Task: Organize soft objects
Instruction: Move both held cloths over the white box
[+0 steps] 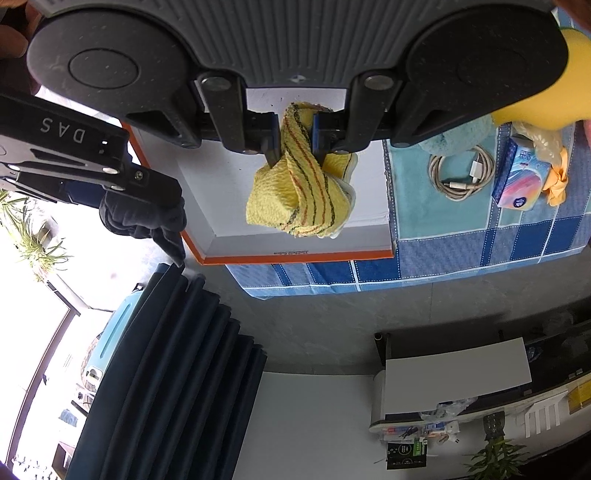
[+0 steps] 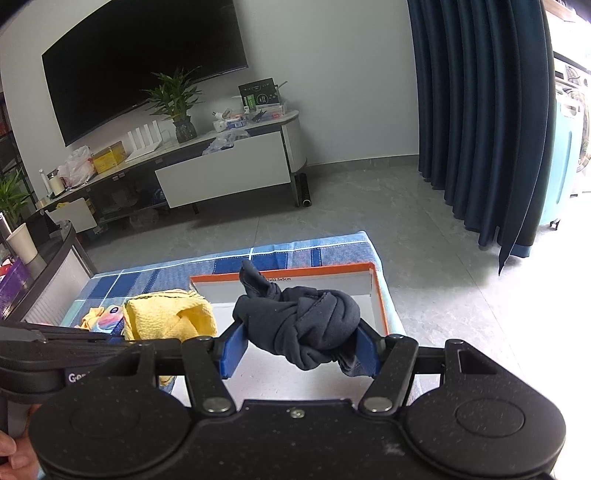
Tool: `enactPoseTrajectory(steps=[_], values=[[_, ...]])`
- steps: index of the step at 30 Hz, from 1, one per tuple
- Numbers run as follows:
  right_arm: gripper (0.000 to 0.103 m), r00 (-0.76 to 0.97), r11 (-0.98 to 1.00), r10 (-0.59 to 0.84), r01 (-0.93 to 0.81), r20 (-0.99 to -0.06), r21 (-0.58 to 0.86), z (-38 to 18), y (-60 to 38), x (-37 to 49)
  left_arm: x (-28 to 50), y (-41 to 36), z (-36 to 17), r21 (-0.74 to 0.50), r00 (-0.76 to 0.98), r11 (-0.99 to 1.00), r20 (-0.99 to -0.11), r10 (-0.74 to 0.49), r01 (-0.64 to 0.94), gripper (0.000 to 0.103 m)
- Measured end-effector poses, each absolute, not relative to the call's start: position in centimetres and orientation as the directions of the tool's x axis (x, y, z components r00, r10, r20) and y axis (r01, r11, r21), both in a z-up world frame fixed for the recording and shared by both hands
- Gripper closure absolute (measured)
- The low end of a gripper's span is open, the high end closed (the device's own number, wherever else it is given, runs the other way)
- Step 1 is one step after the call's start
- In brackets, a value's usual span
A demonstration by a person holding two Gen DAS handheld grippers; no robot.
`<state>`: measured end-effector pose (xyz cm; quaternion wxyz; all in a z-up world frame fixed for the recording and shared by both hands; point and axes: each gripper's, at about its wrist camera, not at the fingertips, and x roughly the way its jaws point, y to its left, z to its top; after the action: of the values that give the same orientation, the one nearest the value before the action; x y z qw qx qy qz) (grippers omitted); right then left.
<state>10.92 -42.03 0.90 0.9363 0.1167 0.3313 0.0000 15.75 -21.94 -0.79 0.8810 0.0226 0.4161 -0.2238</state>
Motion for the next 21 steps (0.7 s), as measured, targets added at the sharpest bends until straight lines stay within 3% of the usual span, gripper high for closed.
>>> enactPoseTrajectory(steps=[21], values=[[0.028, 0.761, 0.972, 0.074, 0.090, -0.644, 0.217, -0.6, -42.5, 14.6, 17.7, -23.5, -2.3, -0.153, 0.520, 0.891, -0.764, -0.382, 0.428, 0.085]])
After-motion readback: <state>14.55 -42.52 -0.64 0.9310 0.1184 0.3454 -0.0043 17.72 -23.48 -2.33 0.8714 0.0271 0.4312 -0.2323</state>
